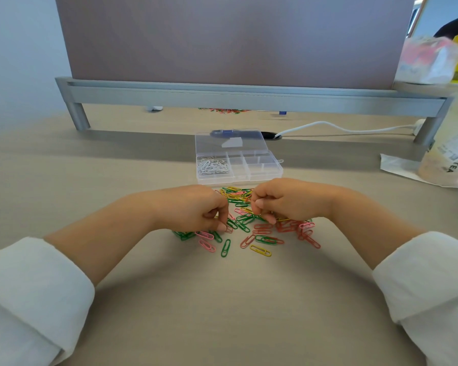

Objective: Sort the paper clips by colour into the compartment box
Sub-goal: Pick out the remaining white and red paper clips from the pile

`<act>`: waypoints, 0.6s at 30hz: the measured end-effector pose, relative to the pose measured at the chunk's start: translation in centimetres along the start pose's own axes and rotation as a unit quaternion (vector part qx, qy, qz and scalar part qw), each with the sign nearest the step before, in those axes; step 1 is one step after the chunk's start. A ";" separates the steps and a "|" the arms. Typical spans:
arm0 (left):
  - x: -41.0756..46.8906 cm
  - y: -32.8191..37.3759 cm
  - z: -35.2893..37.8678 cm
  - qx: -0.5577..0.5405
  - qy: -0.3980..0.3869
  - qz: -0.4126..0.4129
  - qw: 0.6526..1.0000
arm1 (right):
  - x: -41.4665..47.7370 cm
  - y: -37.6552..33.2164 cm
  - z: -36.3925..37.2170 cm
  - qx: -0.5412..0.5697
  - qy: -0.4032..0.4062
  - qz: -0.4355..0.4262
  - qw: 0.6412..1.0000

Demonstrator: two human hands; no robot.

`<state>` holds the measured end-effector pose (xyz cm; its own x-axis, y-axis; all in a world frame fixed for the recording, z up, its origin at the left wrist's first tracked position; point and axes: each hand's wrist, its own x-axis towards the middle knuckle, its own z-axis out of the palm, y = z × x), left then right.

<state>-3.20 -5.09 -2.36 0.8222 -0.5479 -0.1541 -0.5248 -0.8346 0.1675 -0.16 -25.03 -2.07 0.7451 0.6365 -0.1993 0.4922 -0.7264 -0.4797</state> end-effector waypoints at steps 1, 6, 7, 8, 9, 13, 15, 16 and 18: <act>0.0 -0.1 0.1 -0.002 0.003 -0.001 1.000 | 0.0 0.0 -0.1 0.001 -0.002 0.002 1.000; 0.0 -0.2 0.2 -0.009 0.018 0.004 1.000 | -0.2 0.1 -0.3 0.001 0.011 -0.007 1.000; 0.0 -0.2 0.2 -0.008 0.022 0.006 1.000 | -0.2 0.1 -0.3 -0.012 0.014 -0.014 1.000; 0.0 -0.2 0.2 -0.012 0.031 0.008 0.999 | -0.2 0.1 -0.4 -0.021 0.016 -0.021 0.999; -0.1 -0.2 0.2 -0.018 0.043 0.012 0.999 | -0.2 0.1 -0.4 -0.024 0.013 -0.027 0.999; -0.2 0.2 0.0 -0.064 0.104 0.053 0.991 | -0.4 0.2 -0.6 -0.028 -0.007 -0.039 0.999; -0.1 0.5 0.1 -0.069 0.107 0.070 0.989 | -0.5 0.1 -0.7 -0.043 -0.008 -0.034 0.998; -0.1 0.7 0.2 -0.065 0.097 0.073 0.990 | -0.5 0.1 -0.7 -0.050 -0.008 -0.031 0.998; 0.1 1.0 0.6 -0.061 0.078 0.068 0.993 | -0.5 -0.1 -0.6 -0.061 -0.007 -0.029 0.998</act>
<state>-3.76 -5.98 -2.79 0.7744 -0.6321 0.0283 -0.6107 -0.7349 0.2950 -0.29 -25.44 -1.42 0.7074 0.6817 -0.1869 0.5864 -0.7136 -0.3833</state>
